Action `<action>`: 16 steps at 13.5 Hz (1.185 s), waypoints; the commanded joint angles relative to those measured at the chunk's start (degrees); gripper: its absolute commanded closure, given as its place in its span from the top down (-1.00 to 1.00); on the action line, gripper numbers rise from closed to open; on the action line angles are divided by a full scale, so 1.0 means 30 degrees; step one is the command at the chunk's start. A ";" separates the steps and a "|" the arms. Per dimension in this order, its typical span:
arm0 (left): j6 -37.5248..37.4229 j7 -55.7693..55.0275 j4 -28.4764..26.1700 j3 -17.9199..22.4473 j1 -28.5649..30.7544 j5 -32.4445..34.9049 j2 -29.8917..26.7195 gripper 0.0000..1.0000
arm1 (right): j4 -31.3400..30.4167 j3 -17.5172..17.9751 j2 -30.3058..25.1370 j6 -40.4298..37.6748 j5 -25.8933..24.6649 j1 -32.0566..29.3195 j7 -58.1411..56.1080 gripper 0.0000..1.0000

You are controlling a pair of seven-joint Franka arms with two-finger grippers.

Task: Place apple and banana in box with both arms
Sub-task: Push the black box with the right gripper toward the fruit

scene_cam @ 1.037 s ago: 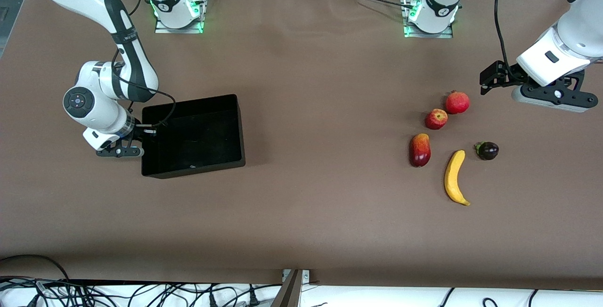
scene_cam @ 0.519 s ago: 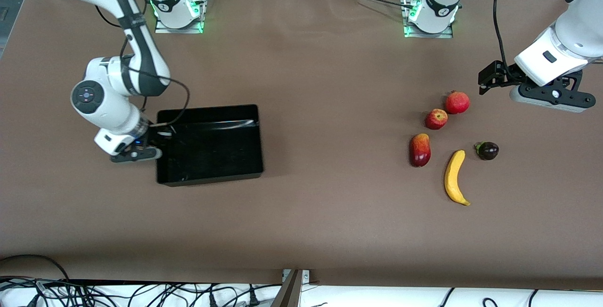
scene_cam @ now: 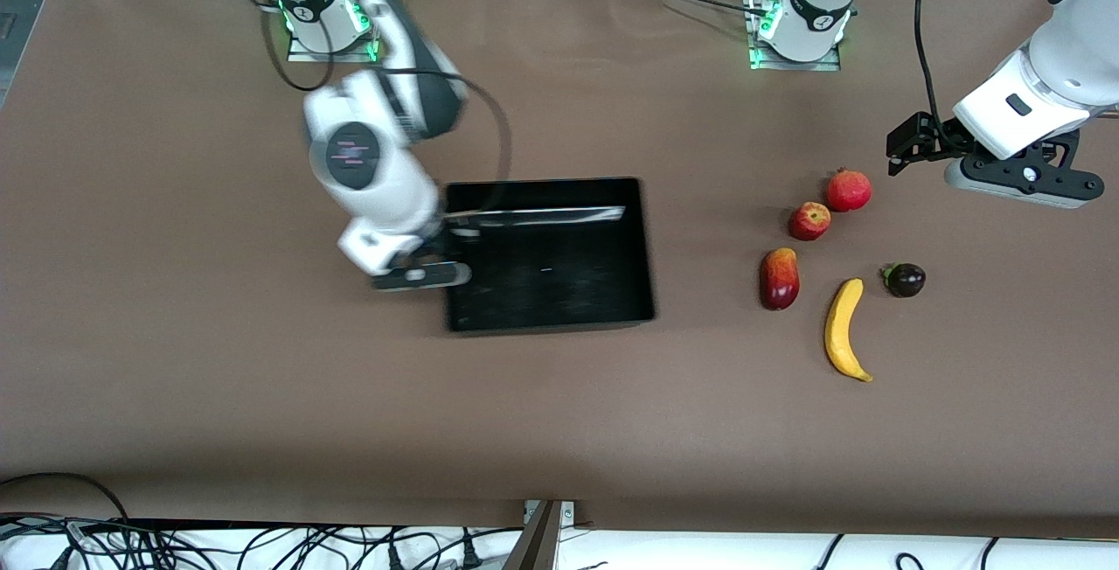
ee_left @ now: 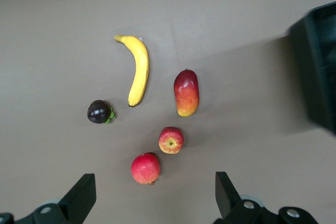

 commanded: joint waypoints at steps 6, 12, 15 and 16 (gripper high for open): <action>-0.0522 0.0016 0.0680 -0.0060 0.0076 0.0332 0.0313 1.00 | 0.5446 -0.0082 0.5299 0.2288 0.1037 0.2674 0.3871 -1.00; -0.0493 0.0132 0.0680 -0.0031 0.0105 0.0128 0.0429 1.00 | 0.5446 -0.0082 0.5973 0.3521 0.1037 0.2703 0.3812 -1.00; -0.0493 -0.0071 0.0709 -0.0030 0.0076 0.0098 0.0488 1.00 | 0.5417 -0.0082 0.6237 0.3960 0.1008 0.2762 0.3812 -1.00; -0.0522 -0.0071 0.0709 -0.0030 0.0076 0.0098 0.0517 1.00 | 0.5446 -0.0111 0.6296 0.3991 0.1008 0.2791 0.3754 -1.00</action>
